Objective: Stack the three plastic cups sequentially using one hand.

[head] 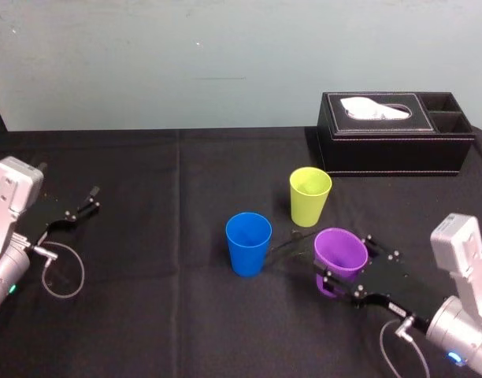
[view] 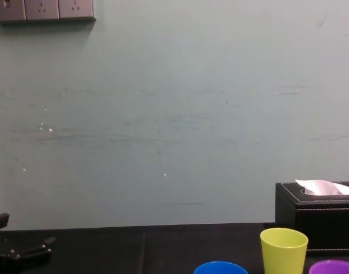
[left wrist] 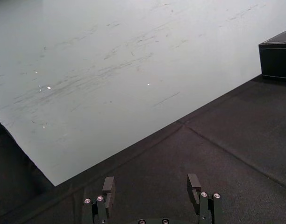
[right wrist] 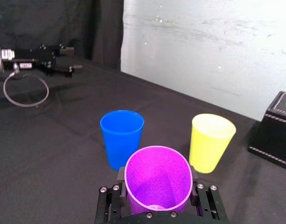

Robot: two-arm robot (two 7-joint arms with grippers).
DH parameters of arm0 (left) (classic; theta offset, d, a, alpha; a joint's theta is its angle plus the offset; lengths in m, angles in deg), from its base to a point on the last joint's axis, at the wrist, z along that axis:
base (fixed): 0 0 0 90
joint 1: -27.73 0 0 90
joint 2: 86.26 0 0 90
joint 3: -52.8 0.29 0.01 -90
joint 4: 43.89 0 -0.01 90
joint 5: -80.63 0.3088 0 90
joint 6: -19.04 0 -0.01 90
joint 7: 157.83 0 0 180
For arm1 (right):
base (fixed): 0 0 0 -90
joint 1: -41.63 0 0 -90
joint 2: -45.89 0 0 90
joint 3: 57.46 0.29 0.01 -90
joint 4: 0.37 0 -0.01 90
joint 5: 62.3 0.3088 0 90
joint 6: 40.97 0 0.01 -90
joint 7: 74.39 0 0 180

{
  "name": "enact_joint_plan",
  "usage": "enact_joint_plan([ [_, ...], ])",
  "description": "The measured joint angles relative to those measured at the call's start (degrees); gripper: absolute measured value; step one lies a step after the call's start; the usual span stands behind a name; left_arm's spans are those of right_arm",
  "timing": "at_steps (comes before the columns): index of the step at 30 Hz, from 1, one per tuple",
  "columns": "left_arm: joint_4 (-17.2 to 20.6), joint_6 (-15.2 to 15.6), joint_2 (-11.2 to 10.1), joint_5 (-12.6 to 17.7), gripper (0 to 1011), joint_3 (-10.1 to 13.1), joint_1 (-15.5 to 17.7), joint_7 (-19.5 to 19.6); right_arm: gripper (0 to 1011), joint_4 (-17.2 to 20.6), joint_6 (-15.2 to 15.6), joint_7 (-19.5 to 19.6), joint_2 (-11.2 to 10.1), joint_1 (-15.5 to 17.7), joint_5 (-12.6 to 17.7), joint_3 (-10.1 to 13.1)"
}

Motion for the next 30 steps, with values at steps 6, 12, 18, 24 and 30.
enact_joint_plan([
  [6, 0.0, 0.0, 0.0, 0.0, 1010, 0.0, 0.0, 0.0, 735, 3.1, 3.0, 0.2, -0.6, -0.1, 1.5, 1.3],
  [12, 0.0, 0.0, 0.0, 0.0, 1010, 0.0, 0.0, 0.0, 735, 5.5, 6.3, 0.6, -1.0, -1.5, 2.6, 1.9],
  [18, 0.0, 0.0, 0.0, 0.0, 1010, 0.0, 0.0, 0.0, 735, 6.5, 8.4, 1.1, -0.8, -3.8, 2.9, 1.2],
  [24, 0.0, 0.0, 0.0, 0.0, 1010, 0.0, 0.0, 0.0, 735, 6.9, 9.3, 1.4, -0.2, -6.0, 2.7, -0.2],
  [30, 0.0, 0.0, 0.0, 0.0, 1010, 0.0, 0.0, 0.0, 735, 6.8, 10.3, 1.8, 0.9, -8.6, 1.9, -2.4],
])
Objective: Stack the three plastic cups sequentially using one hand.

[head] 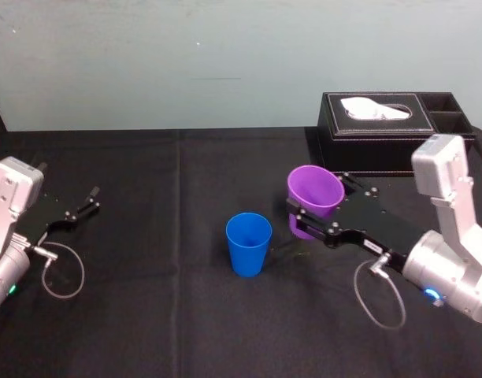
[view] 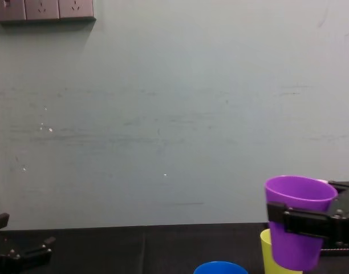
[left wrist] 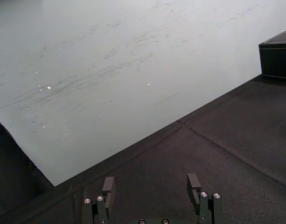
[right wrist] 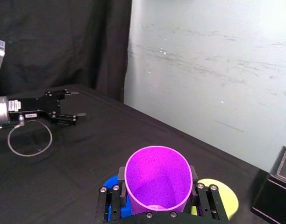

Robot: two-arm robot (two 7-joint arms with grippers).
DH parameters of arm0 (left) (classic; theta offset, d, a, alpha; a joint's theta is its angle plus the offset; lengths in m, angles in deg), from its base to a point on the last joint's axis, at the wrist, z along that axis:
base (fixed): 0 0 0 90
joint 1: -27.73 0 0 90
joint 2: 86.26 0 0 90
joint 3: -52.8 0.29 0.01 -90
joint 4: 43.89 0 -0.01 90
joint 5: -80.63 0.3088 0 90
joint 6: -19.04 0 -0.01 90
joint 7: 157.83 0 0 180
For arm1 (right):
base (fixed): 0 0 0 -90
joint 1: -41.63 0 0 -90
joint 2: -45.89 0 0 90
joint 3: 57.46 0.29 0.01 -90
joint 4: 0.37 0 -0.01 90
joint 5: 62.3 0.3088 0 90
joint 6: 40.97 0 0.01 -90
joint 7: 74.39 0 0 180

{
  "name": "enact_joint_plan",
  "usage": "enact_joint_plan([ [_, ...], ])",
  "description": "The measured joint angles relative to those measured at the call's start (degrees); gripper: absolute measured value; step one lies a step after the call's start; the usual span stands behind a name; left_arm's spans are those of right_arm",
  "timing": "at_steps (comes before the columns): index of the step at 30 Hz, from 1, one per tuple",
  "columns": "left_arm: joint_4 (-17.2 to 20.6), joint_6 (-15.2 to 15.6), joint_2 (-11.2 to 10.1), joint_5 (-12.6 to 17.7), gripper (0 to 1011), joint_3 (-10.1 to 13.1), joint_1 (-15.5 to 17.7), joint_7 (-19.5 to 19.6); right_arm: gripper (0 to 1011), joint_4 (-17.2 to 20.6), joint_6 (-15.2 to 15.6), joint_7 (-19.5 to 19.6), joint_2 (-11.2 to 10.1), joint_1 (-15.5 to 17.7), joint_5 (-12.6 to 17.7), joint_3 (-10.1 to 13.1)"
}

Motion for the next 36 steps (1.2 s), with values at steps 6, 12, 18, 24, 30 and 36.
enact_joint_plan([
  [6, 0.0, 0.0, 0.0, 0.0, 1010, 0.0, 0.0, 0.0, 735, -0.6, 0.8, 0.3, 1.3, -1.9, -0.9, -2.2],
  [12, 0.0, 0.0, 0.0, 0.0, 1010, 0.0, 0.0, 0.0, 735, -1.4, 1.4, 0.5, 2.4, -3.7, -2.1, -4.1],
  [18, 0.0, 0.0, 0.0, 0.0, 1010, 0.0, 0.0, 0.0, 735, -2.8, 2.1, 0.6, 3.5, -5.4, -3.5, -6.0],
  [24, 0.0, 0.0, 0.0, 0.0, 1010, 0.0, 0.0, 0.0, 735, -4.2, 2.4, 0.6, 4.5, -6.8, -4.5, -7.4],
  [30, 0.0, 0.0, 0.0, 0.0, 1010, 0.0, 0.0, 0.0, 735, -5.8, 2.6, 0.6, 5.6, -8.2, -5.4, -8.4],
  [36, 0.0, 0.0, 0.0, 0.0, 1010, 0.0, 0.0, 0.0, 735, -6.9, 2.7, 0.5, 6.4, -9.0, -5.9, -8.9],
])
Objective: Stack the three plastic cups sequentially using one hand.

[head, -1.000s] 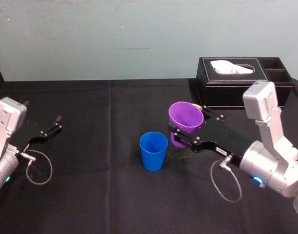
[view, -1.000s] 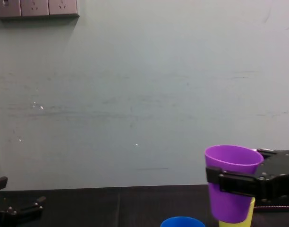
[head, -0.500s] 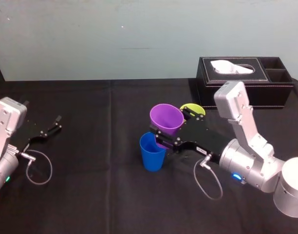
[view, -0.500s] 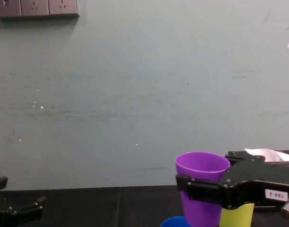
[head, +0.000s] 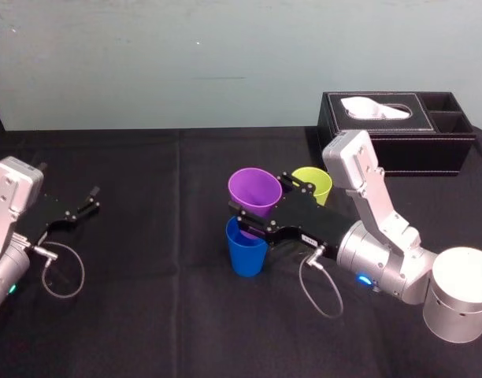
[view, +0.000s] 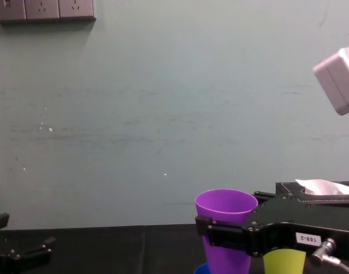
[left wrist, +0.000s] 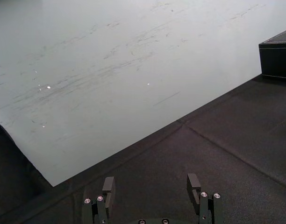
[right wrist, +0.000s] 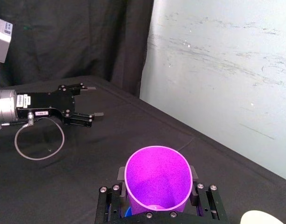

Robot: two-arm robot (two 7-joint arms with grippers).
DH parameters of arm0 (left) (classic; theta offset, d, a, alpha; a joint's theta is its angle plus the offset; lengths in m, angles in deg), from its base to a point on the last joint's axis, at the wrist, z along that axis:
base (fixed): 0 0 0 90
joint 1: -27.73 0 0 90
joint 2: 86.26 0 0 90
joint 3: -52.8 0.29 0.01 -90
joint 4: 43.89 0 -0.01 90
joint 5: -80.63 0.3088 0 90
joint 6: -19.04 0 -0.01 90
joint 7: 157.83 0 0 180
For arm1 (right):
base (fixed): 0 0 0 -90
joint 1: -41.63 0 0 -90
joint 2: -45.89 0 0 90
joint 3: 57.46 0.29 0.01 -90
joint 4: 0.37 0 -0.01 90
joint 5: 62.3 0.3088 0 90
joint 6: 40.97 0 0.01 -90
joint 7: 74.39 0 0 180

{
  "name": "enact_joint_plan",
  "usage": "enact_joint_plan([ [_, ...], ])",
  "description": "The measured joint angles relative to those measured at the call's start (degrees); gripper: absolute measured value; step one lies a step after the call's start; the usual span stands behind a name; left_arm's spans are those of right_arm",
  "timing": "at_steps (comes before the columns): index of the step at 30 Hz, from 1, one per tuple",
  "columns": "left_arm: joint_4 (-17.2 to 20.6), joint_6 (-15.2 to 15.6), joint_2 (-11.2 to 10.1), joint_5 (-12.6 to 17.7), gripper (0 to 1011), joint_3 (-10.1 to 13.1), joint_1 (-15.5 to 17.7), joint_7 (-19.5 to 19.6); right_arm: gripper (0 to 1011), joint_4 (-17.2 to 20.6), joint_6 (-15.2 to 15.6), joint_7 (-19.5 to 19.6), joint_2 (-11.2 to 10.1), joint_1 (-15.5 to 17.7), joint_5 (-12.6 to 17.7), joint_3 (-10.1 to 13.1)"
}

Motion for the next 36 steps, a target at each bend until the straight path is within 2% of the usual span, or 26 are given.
enact_joint_plan([
  [36, 0.0, 0.0, 0.0, 0.0, 1010, 0.0, 0.0, 0.0, 735, -4.7, -0.8, -0.5, 2.5, -2.1, -1.2, -1.1],
])
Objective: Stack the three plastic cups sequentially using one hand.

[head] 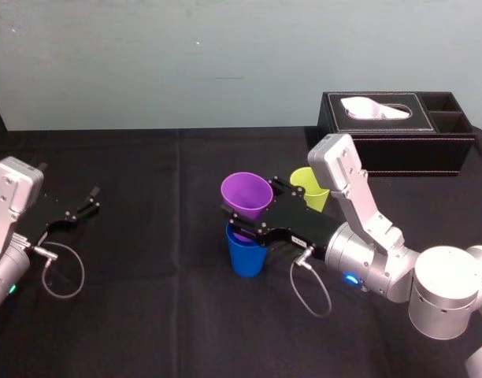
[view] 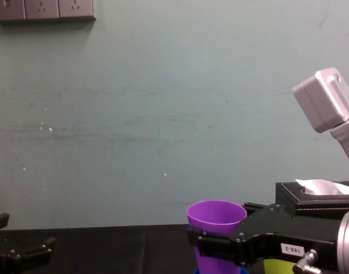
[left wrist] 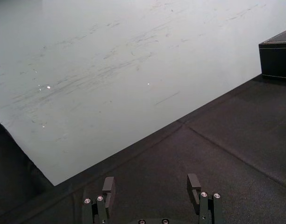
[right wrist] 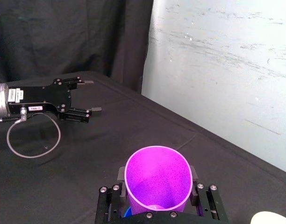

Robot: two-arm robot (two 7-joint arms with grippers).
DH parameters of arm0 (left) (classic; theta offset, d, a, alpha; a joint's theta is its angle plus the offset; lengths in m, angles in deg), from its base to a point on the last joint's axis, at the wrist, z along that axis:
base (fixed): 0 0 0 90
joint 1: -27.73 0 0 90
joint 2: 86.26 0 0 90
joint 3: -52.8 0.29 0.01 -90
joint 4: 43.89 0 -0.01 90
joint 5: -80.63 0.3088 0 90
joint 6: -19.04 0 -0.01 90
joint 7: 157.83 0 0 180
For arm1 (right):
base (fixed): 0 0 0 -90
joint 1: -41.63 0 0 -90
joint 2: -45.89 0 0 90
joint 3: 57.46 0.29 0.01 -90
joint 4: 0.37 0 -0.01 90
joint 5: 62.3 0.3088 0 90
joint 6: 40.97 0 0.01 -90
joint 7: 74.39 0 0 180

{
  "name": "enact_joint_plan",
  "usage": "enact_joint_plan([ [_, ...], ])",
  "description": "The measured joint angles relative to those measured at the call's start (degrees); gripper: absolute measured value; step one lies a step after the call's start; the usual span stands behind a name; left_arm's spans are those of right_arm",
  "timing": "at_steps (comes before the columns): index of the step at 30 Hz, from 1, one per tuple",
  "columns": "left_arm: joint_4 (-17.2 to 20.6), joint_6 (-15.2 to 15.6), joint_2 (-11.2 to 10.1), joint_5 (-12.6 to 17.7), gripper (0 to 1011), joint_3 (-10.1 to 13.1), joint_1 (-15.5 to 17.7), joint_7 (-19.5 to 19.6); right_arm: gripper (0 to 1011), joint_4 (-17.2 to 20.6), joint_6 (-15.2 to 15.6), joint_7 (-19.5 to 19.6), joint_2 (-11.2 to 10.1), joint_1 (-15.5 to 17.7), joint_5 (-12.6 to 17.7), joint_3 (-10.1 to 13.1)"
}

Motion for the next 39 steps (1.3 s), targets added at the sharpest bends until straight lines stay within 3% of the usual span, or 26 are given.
enact_joint_plan([
  [34, 0.0, 0.0, 0.0, 0.0, 1010, 0.0, 0.0, 0.0, 737, -3.4, -0.9, -0.5, 1.2, -1.0, 0.4, -0.3],
  [39, 0.0, 0.0, 0.0, 0.0, 1010, 0.0, 0.0, 0.0, 875, -3.4, -0.9, -0.5, 1.2, -1.0, 0.4, -0.3],
])
